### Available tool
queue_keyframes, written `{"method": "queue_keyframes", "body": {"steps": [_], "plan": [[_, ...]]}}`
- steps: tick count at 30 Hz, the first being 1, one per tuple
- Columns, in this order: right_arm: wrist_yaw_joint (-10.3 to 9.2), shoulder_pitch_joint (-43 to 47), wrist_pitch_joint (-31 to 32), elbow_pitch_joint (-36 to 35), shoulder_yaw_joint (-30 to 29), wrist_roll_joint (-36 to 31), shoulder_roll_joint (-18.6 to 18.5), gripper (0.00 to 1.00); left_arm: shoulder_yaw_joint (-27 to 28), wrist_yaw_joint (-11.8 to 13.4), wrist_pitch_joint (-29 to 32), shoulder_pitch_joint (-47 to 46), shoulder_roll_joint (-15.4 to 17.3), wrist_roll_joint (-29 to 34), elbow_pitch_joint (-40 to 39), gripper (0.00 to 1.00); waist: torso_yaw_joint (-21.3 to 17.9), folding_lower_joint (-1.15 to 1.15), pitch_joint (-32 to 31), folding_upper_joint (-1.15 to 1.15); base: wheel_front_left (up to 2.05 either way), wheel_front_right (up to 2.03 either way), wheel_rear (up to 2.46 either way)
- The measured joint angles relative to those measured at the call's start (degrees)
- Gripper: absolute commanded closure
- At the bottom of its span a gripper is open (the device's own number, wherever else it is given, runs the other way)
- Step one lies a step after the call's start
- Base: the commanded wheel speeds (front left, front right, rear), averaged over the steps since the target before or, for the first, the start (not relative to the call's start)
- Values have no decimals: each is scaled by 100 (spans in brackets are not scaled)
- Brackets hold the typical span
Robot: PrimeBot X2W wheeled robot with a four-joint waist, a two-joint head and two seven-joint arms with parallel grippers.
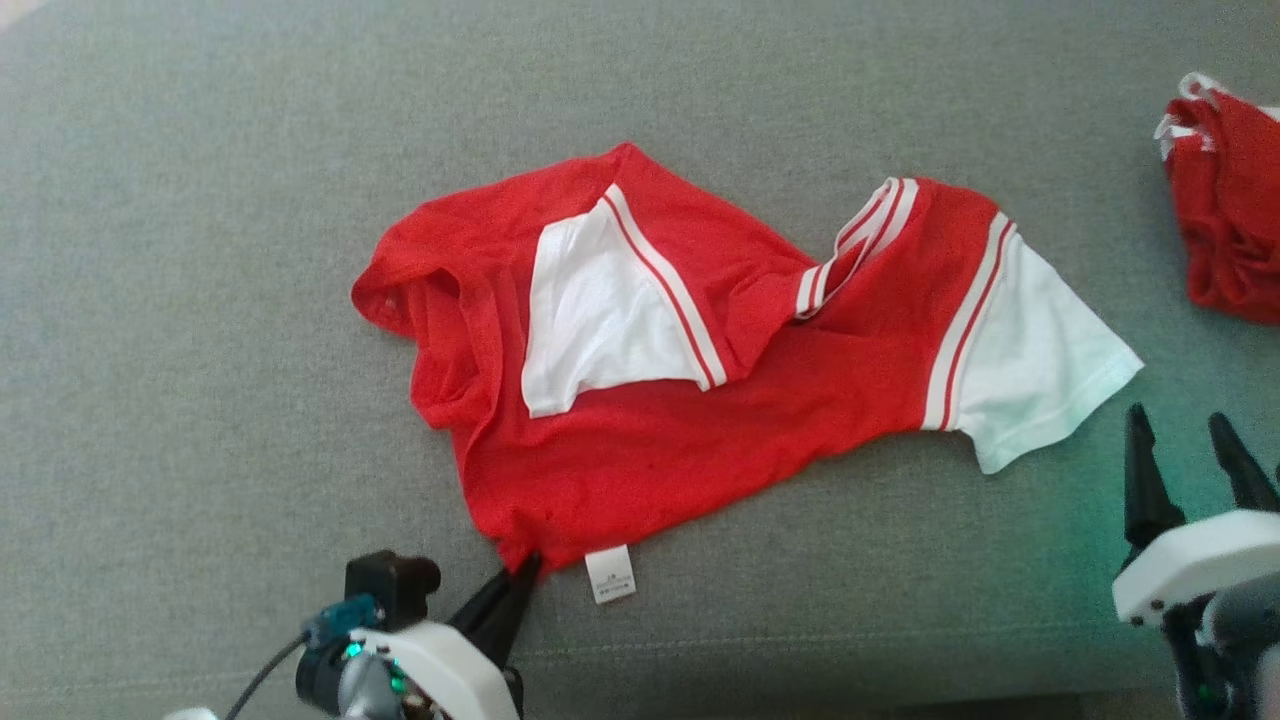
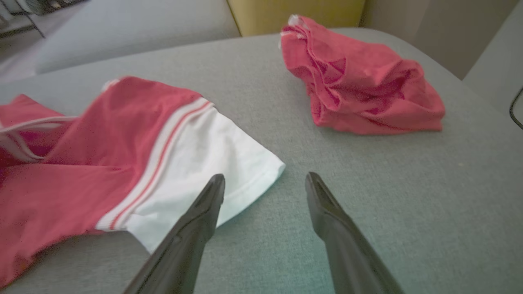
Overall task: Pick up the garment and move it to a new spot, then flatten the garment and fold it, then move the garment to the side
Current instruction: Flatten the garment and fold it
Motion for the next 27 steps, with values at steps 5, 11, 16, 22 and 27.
{"method": "queue_keyframes", "body": {"steps": [5, 11, 16, 22, 27], "plan": [[0, -430, 379, 146, -143, -51, 8, 0, -12, -7, -127, -279, 5, 24, -33, 100, 46, 0, 241, 0, 0, 0, 0], [0, -881, 827, 315, -249, -93, 8, 0, -30, -15, -290, -558, 9, 74, -134, 100, 90, 0, 567, 0, 0, 0, 0], [0, -1083, 1144, 467, -414, -44, 8, 0, -97, -46, -382, -743, 25, 108, -221, 100, 133, 0, 797, 0, 0, 0, 0], [0, -1347, 1456, 630, -530, 120, 7, 7, -145, -49, -481, -893, 42, 124, -296, 100, 157, 0, 983, 0, 0, 0, 0], [0, -1415, 1612, 657, -676, 427, 4, 100, -163, -49, -577, -986, 69, 124, -312, 100, 178, 0, 1020, 0, 0, 0, 0]]}}
